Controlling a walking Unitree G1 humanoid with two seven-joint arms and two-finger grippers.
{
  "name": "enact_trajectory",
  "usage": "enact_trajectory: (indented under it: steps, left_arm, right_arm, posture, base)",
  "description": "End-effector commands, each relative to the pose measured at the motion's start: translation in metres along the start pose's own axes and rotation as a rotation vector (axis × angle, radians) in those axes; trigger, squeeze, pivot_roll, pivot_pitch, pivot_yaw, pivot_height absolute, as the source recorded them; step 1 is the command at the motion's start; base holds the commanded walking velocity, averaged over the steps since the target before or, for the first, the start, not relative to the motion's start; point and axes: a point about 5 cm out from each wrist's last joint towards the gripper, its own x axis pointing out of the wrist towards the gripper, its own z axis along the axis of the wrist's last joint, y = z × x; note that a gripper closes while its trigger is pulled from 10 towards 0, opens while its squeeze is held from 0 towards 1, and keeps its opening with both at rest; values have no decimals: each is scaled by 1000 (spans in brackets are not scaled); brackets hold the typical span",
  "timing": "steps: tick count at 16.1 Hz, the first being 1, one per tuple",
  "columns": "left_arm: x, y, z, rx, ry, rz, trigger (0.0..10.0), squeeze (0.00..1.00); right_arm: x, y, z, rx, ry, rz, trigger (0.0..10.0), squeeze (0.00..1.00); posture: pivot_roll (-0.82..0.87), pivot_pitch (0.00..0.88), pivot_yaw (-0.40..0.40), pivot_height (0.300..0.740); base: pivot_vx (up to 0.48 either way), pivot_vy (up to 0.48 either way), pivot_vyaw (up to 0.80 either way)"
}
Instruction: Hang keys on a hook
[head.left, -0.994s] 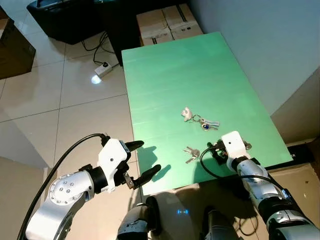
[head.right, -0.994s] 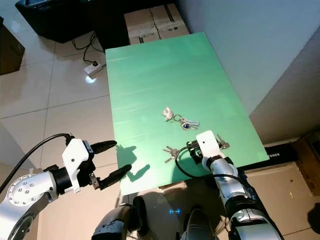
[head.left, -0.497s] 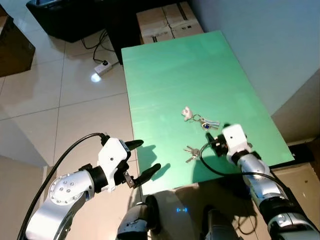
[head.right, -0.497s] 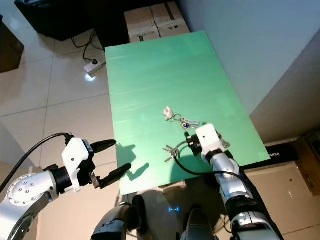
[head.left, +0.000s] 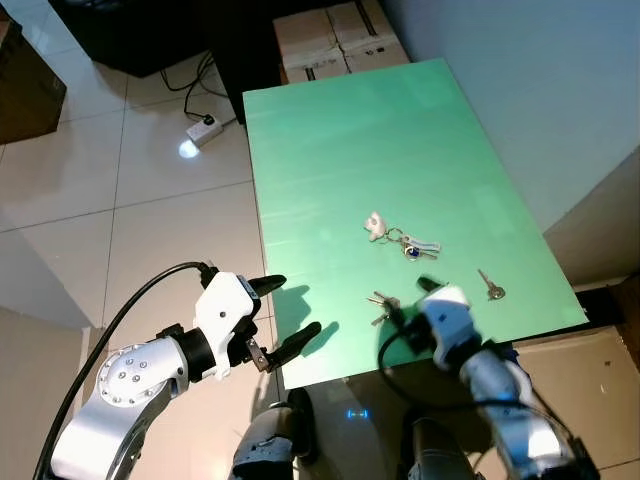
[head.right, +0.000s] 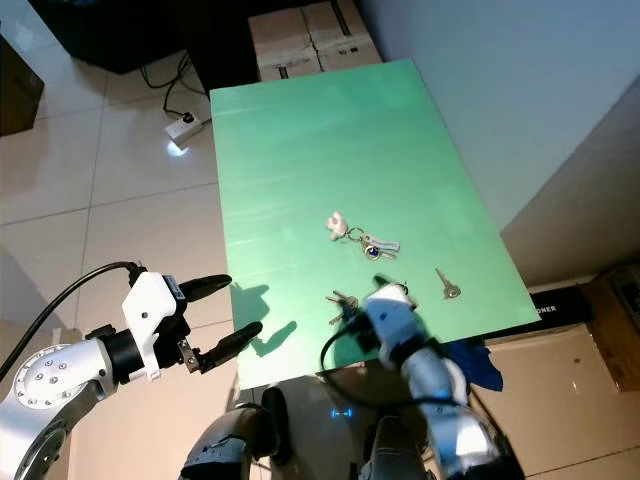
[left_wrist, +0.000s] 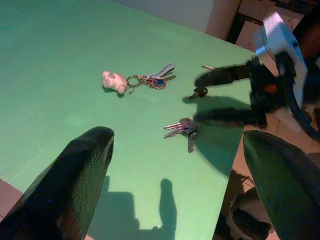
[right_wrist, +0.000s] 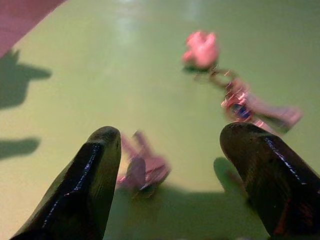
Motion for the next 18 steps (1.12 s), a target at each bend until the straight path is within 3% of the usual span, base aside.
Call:
enact_trajectory:
  steps: [1,4,8,12,18]
  left_arm:
    - [-2,-2,-1,-8,2,1,10000,0]
    - [-1,-2,0,-9,-2,0,10000,0]
    - [0,-3,0,-10,-8,3,10000,0]
    - [0,-3,-1,-12,-11,-3,10000,0]
    - [-3,-4,-1,-7,-5,-16,10000,0]
  right_arm:
    - [-5,10,-3,11,37,10,10000,0]
    - [-14,16,-3,30,73,-7,10000,0]
    - [-19,-1,-14,52,181,-185,10000,0]
    - [-21,-12,-22,90,188,-324,10000,0]
    - [-11,-37,-37,133,198,-323,10000,0]
  posture:
    - [73,288,119,740]
    - [69,286,116,740]
    - [66,283,114,740]
    - [68,277,118,740]
    - [87,275,136,740]
  base:
    - [0,0,0]
    - [0,0,0]
    - [0,0,0]
    - [0,0,0]
    - [0,0,0]
